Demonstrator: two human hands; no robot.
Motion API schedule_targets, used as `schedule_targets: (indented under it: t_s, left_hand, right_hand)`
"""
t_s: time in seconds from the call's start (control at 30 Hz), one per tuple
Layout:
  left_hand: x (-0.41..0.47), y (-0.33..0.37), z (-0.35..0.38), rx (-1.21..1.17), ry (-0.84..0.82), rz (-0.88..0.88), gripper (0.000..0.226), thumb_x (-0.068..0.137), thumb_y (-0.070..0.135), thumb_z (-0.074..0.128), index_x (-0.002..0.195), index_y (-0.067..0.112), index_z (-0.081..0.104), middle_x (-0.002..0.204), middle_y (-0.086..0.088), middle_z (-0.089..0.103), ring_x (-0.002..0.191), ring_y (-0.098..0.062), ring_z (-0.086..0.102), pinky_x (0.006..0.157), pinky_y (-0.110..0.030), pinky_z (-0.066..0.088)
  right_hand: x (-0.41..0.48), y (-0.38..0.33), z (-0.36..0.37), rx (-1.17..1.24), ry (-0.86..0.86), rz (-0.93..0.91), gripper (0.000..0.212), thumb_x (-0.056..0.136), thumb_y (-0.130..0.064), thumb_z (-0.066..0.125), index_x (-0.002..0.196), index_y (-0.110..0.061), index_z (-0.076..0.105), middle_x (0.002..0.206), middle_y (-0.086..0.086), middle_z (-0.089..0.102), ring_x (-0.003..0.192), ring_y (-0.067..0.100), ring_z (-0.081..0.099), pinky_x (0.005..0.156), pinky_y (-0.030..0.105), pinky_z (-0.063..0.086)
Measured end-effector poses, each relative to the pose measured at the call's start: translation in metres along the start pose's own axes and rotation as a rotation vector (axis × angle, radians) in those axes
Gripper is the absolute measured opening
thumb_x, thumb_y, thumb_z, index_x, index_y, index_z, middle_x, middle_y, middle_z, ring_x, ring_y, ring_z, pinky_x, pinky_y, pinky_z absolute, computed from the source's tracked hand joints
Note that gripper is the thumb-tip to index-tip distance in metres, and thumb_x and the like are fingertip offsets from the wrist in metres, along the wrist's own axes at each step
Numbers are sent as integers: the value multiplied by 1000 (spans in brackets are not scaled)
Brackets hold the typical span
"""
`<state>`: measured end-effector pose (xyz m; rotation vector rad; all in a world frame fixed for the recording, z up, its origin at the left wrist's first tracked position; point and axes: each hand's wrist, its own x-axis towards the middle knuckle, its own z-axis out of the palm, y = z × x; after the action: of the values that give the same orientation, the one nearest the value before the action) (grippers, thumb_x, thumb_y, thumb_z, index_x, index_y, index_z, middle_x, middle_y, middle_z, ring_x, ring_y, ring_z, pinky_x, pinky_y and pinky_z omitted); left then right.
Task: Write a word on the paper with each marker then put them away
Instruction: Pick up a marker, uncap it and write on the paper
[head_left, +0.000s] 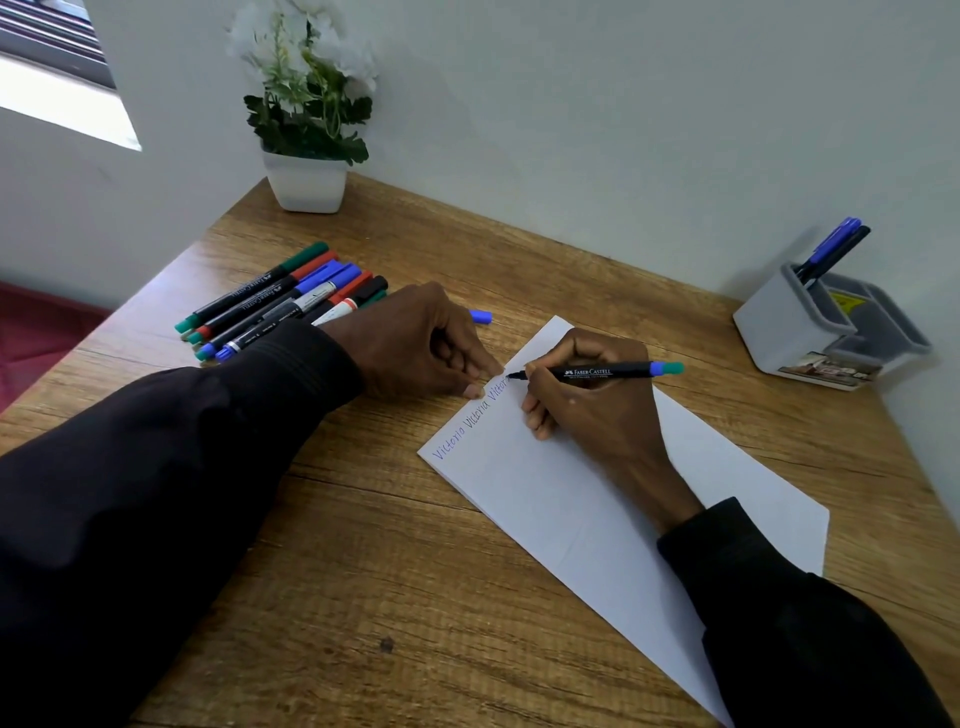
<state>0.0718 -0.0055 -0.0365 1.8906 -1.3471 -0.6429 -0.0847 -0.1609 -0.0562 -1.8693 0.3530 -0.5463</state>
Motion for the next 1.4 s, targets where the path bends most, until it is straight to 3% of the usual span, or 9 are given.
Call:
schedule_targets:
  t_s: [0.37,0.53,0.67,0.77,0.83,0.97,1.07,1.17,1.4]
  left_hand:
    - [-2,1,1,-2,1,-4,29,76,15,79,104,22,75,93,4,73,87,-15,67,77,-38,58]
    - [-3,1,-1,7,4,-6,29,76,15,79,104,20,76,88,7,73,85,-13,66,74,-26,58]
    - [-2,-1,-2,29,285,32,24,78,14,79,101,19,77,89,8,71,83,-8,64,70,-17,53]
    - [2,-5,-3,103,475,30,26,78,17,79,103,20,75,95,8,67,84,-4,61,75,-18,51]
    - [5,-7,-3,164,492,-26,28,79,19,79,106,21,73,100,6,64,89,-6,59,80,-23,50]
    - [14,1,1,336,422,-59,26,82,19,76,108,17,74,105,0,63,99,-13,55,81,-23,43]
    - [17,4,0,345,415,-89,20,83,17,74,103,17,76,104,-1,64,98,-14,57,83,-26,47]
    - [12,6,0,293,415,-93,18,85,16,72,102,19,75,104,2,67,96,-12,58,86,-30,50]
    - [-13,26,10,56,428,35,12,90,11,64,99,12,73,86,5,73,78,-4,68,68,-14,50]
  right_hand:
    - [6,0,-6,204,75,116,25,92,11,62,71,-1,63,64,22,69,48,29,65,47,29,52]
    - [9,0,-11,337,45,169,19,93,8,63,75,3,66,69,23,69,53,25,65,51,28,53]
    - [12,-2,-16,427,17,211,18,95,7,62,79,2,68,71,20,71,57,21,66,55,24,55]
    - [12,-8,-20,536,9,263,8,95,6,62,94,9,68,75,19,71,61,20,68,59,23,58]
    - [14,-11,-23,633,8,324,19,96,4,58,108,15,66,77,21,71,64,21,70,61,23,59]
    - [18,-19,-36,787,-25,392,44,96,-12,41,113,22,64,93,30,74,76,30,74,66,29,62]
    - [19,-28,-48,752,-8,372,47,96,-14,36,104,15,72,82,25,74,66,26,70,59,25,59]
    - [12,-35,-55,646,49,291,28,99,-9,47,87,3,69,75,20,72,58,22,66,53,24,55]
    - [-27,-39,-62,297,54,-3,17,95,-5,69,108,6,74,98,25,79,82,42,77,65,31,62]
